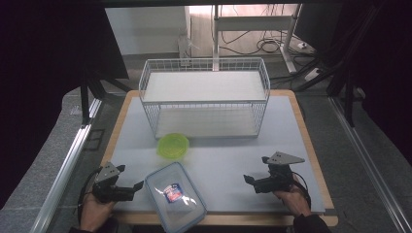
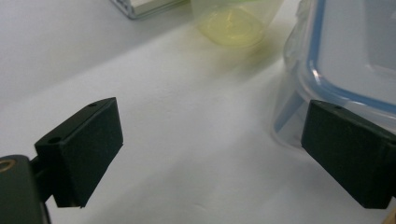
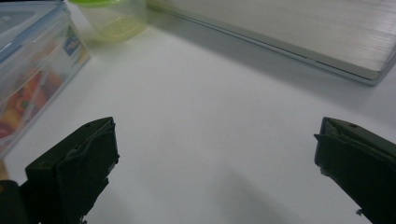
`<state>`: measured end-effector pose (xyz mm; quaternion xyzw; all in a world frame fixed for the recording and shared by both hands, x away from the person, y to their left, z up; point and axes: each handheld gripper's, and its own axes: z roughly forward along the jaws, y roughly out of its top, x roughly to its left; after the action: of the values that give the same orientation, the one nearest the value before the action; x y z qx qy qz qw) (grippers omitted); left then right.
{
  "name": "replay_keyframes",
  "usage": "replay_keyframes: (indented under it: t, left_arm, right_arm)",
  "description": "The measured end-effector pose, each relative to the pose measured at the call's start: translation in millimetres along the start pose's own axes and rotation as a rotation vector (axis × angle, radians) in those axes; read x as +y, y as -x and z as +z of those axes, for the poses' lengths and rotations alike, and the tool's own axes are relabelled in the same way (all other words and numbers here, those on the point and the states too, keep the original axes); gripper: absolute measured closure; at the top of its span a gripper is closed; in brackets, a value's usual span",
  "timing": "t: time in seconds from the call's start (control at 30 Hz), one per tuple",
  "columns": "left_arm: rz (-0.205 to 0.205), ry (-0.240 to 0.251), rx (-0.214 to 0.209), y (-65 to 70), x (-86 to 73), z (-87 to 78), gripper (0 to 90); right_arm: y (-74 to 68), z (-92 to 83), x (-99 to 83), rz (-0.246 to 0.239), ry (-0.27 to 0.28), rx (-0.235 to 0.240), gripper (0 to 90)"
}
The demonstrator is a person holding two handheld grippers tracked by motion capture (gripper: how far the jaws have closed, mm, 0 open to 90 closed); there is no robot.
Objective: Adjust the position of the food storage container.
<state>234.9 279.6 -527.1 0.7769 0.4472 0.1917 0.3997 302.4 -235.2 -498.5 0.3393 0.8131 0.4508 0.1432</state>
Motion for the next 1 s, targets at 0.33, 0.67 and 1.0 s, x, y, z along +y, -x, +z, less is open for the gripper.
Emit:
replay_keyframes:
  t: [0.33,0.67,1.0]
  left_arm:
    - [-0.066,0.015,-0.027,-5.4,1.7,-1.5,6.2]
    - [-0.047,0.021,-0.012,1.2,11.3,-3.8,17.6]
    - [-0.019,0.019,-0.031,3.1,25.0,-4.0,33.7]
  right_arm:
    - [-2.3,1.8,0.0,-0.012,0.000,-0.047,0.0]
    - [-6.3,4.0,0.2,-0.051,-0.017,-0.062,0.0]
    - [-10.4,6.5,1.2,-0.048,-0.040,-0.048,0.0]
